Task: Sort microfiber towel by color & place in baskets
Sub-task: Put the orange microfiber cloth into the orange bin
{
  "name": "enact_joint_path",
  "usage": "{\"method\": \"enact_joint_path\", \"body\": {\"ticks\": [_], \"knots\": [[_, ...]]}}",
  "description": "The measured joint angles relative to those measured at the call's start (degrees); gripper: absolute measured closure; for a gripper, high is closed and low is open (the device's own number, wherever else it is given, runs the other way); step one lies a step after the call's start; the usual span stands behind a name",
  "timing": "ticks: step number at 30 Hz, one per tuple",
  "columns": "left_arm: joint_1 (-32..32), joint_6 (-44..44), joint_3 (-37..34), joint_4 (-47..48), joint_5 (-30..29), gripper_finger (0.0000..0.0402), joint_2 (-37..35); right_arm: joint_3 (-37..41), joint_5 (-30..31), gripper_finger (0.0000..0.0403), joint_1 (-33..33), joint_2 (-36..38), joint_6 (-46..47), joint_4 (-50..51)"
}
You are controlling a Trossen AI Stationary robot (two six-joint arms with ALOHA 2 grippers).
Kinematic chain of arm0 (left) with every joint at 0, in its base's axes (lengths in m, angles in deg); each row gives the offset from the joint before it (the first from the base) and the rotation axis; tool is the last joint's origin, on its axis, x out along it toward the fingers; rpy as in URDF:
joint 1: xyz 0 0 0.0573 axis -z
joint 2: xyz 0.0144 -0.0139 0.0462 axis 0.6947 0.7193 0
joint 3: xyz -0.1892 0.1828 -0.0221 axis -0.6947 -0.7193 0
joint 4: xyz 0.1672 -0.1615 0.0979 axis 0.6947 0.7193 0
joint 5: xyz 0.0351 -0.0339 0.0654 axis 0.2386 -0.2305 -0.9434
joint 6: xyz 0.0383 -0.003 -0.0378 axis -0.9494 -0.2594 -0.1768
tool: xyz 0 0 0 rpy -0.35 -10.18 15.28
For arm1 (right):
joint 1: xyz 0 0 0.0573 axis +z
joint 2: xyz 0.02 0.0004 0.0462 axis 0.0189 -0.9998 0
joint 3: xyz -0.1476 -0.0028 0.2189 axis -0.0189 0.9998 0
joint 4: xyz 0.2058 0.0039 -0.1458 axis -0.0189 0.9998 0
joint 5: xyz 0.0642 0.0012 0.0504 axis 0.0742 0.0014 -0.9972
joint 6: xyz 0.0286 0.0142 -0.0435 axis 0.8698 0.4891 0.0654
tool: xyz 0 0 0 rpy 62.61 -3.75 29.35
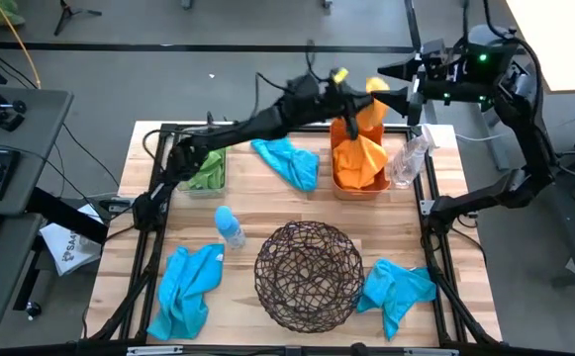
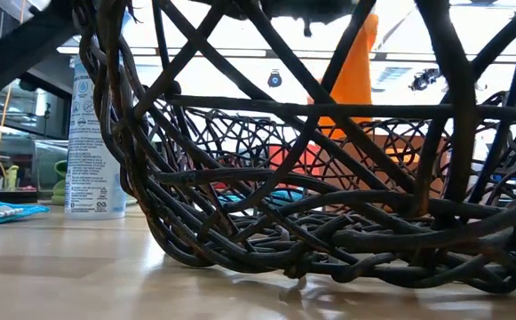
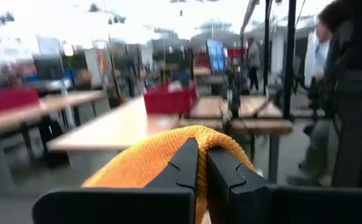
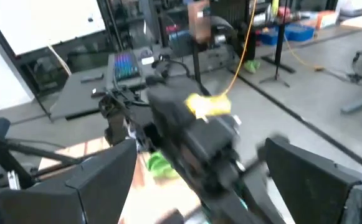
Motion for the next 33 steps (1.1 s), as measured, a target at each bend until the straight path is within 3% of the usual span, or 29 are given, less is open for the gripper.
{"method": "enact_joint_path", "body": {"ticks": [6, 10, 13, 17, 22, 28, 33], "knots": [[1.2, 8.4, -0.1, 6.5, 2.2, 0.0401, 2.8, 0.0, 1.3, 0.0055, 0.0, 0.0, -1.1, 4.3], [2.9, 10.8, 0.1, 16.6, 3.2, 0.0401, 1.4, 0.0, 1.3, 0.0055, 0.0, 0.0, -1.4, 5.1], [4.3, 18.2, 0.1, 24.6, -0.8, 0.0401, 0.7, 0.0, 1.3, 0.0055, 0.0, 0.0, -3.0, 5.1], [5.7, 26.3, 0.0, 31.2, 2.7, 0.0401, 0.4, 0.0, 2.1, 0.0055, 0.0, 0.0, -4.6, 5.1], [9.2, 33.8, 0.0, 28.9, 9.6, 0.0401, 0.4, 0.0, 4.6, 0.0055, 0.0, 0.0, -5.9, 5.1], [10.1, 43.7, 0.0, 17.2, 19.9, 0.0401, 0.3, 0.0, 5.0, 0.0055, 0.0, 0.0, -7.4, 5.1], [8.0, 40.6, 0.1, 18.8, 13.5, 0.0401, 0.1, 0.0, 5.0, 0.0055, 0.0, 0.0, -7.5, 5.1]]}}
